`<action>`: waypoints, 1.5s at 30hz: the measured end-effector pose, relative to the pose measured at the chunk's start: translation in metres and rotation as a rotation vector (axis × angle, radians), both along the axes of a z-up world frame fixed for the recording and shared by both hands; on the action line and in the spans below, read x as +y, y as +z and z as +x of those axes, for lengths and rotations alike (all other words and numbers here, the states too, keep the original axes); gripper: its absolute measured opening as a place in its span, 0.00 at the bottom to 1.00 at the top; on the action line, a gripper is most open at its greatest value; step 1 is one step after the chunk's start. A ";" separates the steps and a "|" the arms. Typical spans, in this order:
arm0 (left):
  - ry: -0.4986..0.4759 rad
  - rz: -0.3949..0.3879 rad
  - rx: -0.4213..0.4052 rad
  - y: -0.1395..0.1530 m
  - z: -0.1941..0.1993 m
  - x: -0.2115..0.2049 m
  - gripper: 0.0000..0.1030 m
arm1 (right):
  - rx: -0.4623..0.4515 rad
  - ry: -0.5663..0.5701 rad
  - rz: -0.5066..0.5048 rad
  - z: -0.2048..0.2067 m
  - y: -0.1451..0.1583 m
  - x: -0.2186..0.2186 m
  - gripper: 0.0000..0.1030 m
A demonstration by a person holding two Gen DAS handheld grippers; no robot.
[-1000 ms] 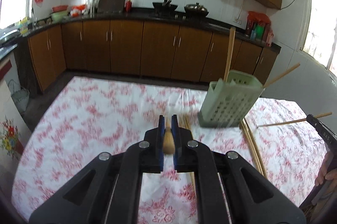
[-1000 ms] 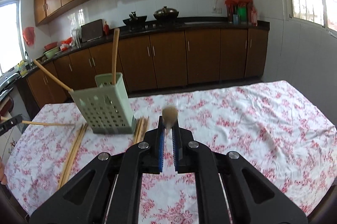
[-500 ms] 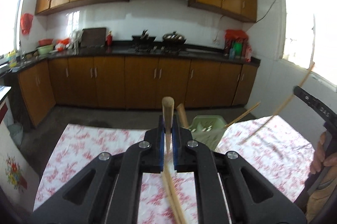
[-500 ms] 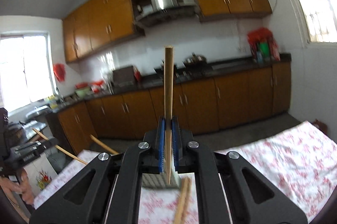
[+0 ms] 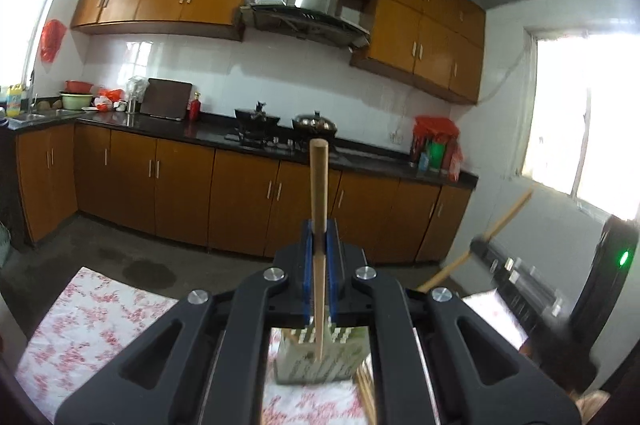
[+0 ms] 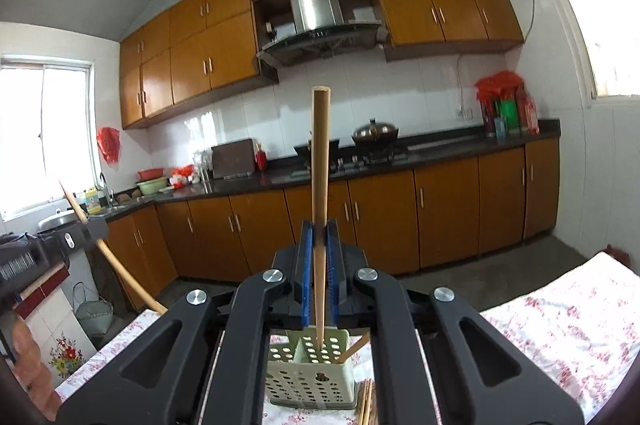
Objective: Organize utensils
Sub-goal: 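Lift both chopsticks and carry them above the green holder, then open both tools over the holder and move back toward the table, then grasp one chopstick with the left tool while the right tool grasps another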
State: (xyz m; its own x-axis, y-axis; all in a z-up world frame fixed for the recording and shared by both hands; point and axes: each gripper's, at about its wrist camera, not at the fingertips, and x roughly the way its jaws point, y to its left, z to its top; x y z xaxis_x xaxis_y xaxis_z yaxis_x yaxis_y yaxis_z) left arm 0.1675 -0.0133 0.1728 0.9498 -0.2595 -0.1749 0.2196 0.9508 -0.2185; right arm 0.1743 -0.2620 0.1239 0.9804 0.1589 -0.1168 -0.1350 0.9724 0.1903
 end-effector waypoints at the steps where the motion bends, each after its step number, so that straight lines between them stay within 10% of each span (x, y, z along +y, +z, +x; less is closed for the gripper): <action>1: 0.011 -0.004 -0.016 0.002 0.001 -0.001 0.07 | 0.009 0.001 0.003 0.003 -0.002 -0.001 0.07; 8: 0.054 0.031 -0.098 0.001 0.015 -0.013 0.07 | 0.024 0.022 -0.010 0.005 -0.009 0.005 0.07; 16: 0.032 0.024 0.021 -0.070 0.052 -0.023 0.08 | 0.131 0.049 -0.022 0.017 -0.030 0.012 0.08; 20: 0.016 0.006 0.060 -0.079 0.054 -0.018 0.10 | 0.146 0.045 -0.015 0.013 -0.028 0.009 0.45; 30: 0.042 -0.026 0.066 -0.065 -0.005 0.031 0.34 | 0.073 -0.042 -0.010 -0.054 -0.009 -0.021 0.45; 34: 0.107 0.070 0.186 -0.102 -0.022 0.050 0.36 | 0.290 -0.068 -0.028 -0.050 -0.067 -0.033 0.41; 38: 0.105 0.144 0.376 -0.166 -0.019 0.058 0.29 | 0.611 0.005 -0.025 -0.023 -0.154 -0.025 0.13; 45: 0.004 0.116 0.604 -0.245 -0.017 0.057 0.19 | 0.773 0.071 -0.035 -0.005 -0.209 0.005 0.13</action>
State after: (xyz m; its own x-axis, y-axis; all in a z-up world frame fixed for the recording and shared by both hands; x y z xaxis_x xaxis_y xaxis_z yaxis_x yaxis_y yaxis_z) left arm 0.1508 0.0439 -0.0718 0.6748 -0.2030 -0.7095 0.0851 0.9764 -0.1984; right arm 0.1695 -0.2567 -0.0851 0.6062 0.2016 -0.7693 -0.0385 0.9736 0.2248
